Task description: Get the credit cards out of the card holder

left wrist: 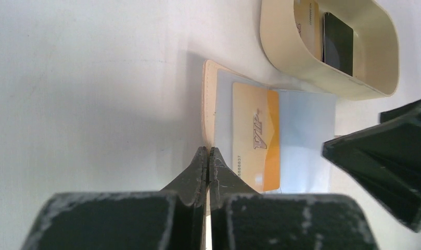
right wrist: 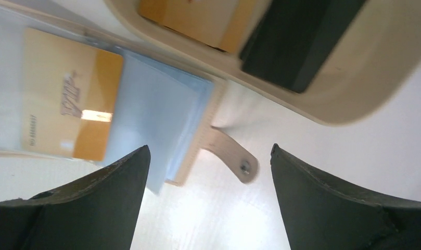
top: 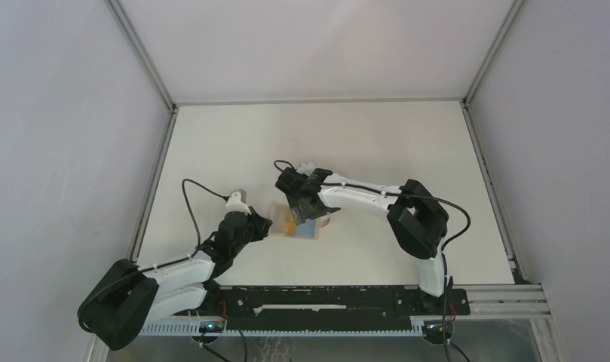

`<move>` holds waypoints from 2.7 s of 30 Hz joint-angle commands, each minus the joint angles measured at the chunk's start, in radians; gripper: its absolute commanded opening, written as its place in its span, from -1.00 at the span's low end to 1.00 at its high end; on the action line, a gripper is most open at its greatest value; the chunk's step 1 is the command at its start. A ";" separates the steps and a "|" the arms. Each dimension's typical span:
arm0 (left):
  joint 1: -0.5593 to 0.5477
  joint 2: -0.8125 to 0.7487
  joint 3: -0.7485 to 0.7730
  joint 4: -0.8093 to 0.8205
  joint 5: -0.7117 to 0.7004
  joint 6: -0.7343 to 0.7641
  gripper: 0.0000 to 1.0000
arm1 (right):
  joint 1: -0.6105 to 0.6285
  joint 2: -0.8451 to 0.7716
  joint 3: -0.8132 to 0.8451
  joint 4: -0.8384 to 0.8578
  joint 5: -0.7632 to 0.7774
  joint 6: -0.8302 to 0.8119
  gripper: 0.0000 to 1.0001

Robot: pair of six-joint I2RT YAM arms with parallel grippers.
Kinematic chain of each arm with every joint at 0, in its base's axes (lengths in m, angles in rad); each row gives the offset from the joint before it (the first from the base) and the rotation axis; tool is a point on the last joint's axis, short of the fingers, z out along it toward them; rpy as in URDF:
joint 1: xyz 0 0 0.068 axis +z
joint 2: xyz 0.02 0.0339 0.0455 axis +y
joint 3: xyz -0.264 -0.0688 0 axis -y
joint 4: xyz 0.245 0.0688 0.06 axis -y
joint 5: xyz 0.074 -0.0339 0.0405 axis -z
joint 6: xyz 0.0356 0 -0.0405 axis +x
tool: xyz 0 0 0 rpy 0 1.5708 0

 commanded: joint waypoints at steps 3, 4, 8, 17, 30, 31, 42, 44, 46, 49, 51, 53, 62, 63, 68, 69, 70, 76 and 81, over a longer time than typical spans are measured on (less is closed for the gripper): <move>0.002 0.016 -0.018 0.052 -0.020 -0.008 -1.00 | -0.015 -0.155 -0.036 -0.056 0.155 0.008 0.88; 0.002 0.020 -0.018 0.054 -0.021 -0.008 -1.00 | -0.014 -0.194 -0.065 -0.012 0.158 0.007 0.88; 0.003 0.048 -0.019 0.072 -0.018 -0.008 -1.00 | -0.056 -0.398 -0.260 0.319 -0.136 -0.024 0.87; 0.002 0.135 -0.026 0.109 -0.025 -0.013 -1.00 | -0.214 -0.314 -0.443 0.858 -0.791 0.188 0.71; 0.002 0.162 -0.048 0.092 -0.053 -0.021 -1.00 | -0.194 -0.164 -0.499 0.988 -0.803 0.277 0.67; 0.001 0.164 -0.046 0.091 -0.052 -0.021 -1.00 | -0.195 -0.168 -0.509 0.987 -0.794 0.274 0.67; 0.001 0.177 -0.047 0.093 -0.037 -0.014 -1.00 | -0.193 -0.117 -0.543 1.040 -0.755 0.290 0.68; 0.002 0.176 -0.049 0.095 -0.026 -0.012 -1.00 | -0.191 -0.097 -0.545 1.083 -0.763 0.311 0.68; 0.001 0.176 -0.054 0.100 -0.017 -0.011 -1.00 | -0.188 -0.079 -0.556 1.136 -0.775 0.341 0.68; 0.001 0.172 -0.059 0.099 -0.010 -0.010 -1.00 | -0.187 -0.057 -0.573 1.208 -0.796 0.379 0.68; 0.001 0.171 -0.058 0.094 -0.009 -0.010 -1.00 | -0.186 -0.048 -0.588 1.254 -0.811 0.399 0.68; 0.002 0.170 -0.058 0.089 -0.008 -0.010 -1.00 | -0.186 -0.049 -0.607 1.288 -0.813 0.414 0.68; 0.001 0.176 -0.059 0.089 -0.001 -0.014 -1.00 | -0.189 -0.068 -0.708 1.530 -0.850 0.497 0.67; 0.002 0.178 -0.057 0.089 0.001 -0.013 -1.00 | -0.189 -0.065 -0.714 1.558 -0.854 0.505 0.67; 0.000 0.184 -0.055 0.089 0.002 -0.016 -1.00 | -0.184 -0.035 -0.724 1.680 -0.871 0.554 0.66; -0.001 0.184 -0.055 0.089 0.001 -0.016 -1.00 | -0.181 -0.028 -0.724 1.695 -0.872 0.566 0.65; -0.001 0.184 -0.055 0.089 0.001 -0.017 -1.00 | -0.180 -0.020 -0.720 1.699 -0.876 0.576 0.65; -0.006 0.179 -0.058 0.090 -0.006 -0.022 -1.00 | -0.164 0.005 -0.684 1.671 -0.872 0.595 0.64; -0.009 0.175 -0.060 0.089 -0.007 -0.024 -1.00 | -0.155 0.016 -0.652 1.619 -0.876 0.589 0.63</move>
